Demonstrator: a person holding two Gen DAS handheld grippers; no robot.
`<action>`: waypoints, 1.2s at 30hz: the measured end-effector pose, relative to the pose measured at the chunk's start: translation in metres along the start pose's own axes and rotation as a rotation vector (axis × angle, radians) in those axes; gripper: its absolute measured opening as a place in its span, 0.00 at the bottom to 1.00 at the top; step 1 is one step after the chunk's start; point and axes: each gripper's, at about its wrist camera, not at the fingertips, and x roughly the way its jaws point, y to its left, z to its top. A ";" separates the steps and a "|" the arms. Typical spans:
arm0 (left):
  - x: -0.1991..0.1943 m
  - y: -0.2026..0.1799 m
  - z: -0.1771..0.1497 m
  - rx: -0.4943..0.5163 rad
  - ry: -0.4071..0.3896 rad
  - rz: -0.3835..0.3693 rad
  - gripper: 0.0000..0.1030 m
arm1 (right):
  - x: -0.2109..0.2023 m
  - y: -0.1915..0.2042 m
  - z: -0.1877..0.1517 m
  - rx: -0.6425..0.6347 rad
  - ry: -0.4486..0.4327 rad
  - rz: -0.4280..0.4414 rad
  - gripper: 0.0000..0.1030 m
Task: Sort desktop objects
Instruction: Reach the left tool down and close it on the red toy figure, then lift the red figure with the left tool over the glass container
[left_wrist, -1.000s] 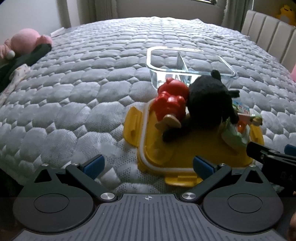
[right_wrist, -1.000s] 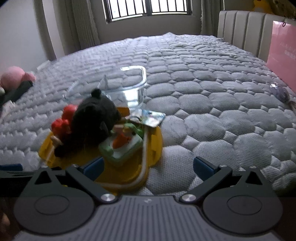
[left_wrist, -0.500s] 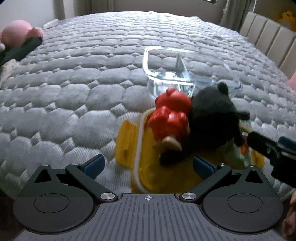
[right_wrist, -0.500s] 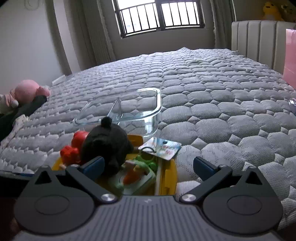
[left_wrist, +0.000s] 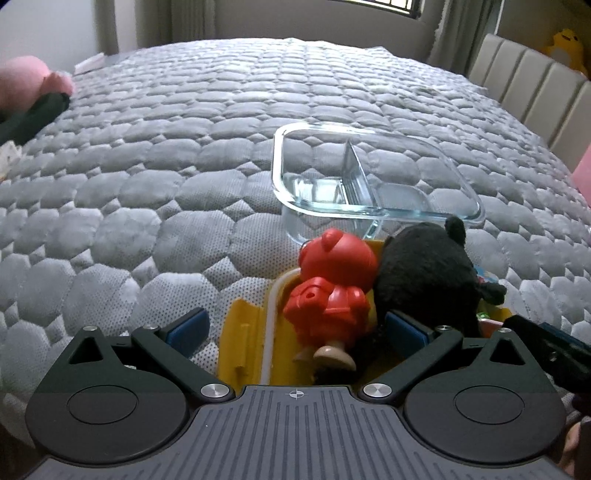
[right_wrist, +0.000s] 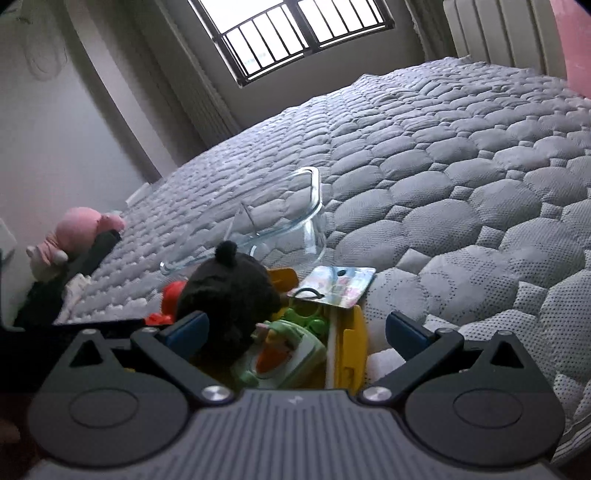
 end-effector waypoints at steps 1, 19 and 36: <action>0.000 0.001 -0.001 -0.009 0.008 -0.014 1.00 | 0.000 -0.001 0.000 0.009 -0.001 0.008 1.00; -0.010 0.027 0.013 -0.087 -0.049 -0.014 1.00 | -0.005 -0.008 0.003 0.041 -0.032 -0.032 1.00; 0.016 0.003 0.008 -0.047 0.010 -0.086 0.52 | -0.013 -0.011 0.006 0.043 -0.049 -0.017 1.00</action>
